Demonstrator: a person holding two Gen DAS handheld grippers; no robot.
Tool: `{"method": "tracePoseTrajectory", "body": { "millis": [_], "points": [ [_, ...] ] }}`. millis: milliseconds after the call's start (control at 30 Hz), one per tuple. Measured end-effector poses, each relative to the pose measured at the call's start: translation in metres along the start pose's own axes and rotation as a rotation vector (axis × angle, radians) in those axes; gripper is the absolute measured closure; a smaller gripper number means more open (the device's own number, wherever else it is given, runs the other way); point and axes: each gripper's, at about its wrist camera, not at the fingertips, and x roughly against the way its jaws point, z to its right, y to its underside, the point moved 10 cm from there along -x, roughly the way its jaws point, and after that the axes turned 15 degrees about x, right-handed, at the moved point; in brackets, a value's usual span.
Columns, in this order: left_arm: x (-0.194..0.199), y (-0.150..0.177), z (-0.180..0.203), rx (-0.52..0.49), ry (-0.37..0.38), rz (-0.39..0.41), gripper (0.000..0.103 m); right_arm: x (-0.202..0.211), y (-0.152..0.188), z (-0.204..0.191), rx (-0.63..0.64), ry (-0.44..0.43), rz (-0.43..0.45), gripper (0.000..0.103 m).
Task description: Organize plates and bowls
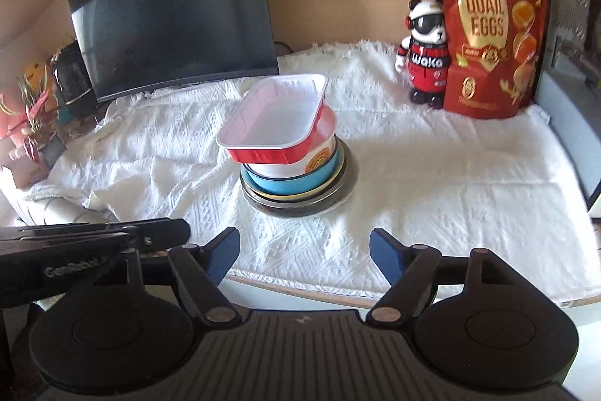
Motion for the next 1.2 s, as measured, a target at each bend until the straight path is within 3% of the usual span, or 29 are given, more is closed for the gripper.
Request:
{"method": "tracePoseTrajectory", "body": {
  "millis": [133,533,1200],
  "points": [
    [0.004,0.008,-0.003,-0.014,-0.044,-0.016,0.091,0.005,0.005,0.000,0.000,0.019,-0.016,0.026],
    [0.013,0.014,-0.007,-0.059,-0.073,-0.011,0.091,0.003,0.017,-0.010,-0.014,0.010,-0.048,0.026],
    [0.016,0.019,-0.009,-0.074,-0.075,-0.031,0.091,0.003,0.024,-0.017,-0.022,0.010,-0.072,0.025]
  ]
}}
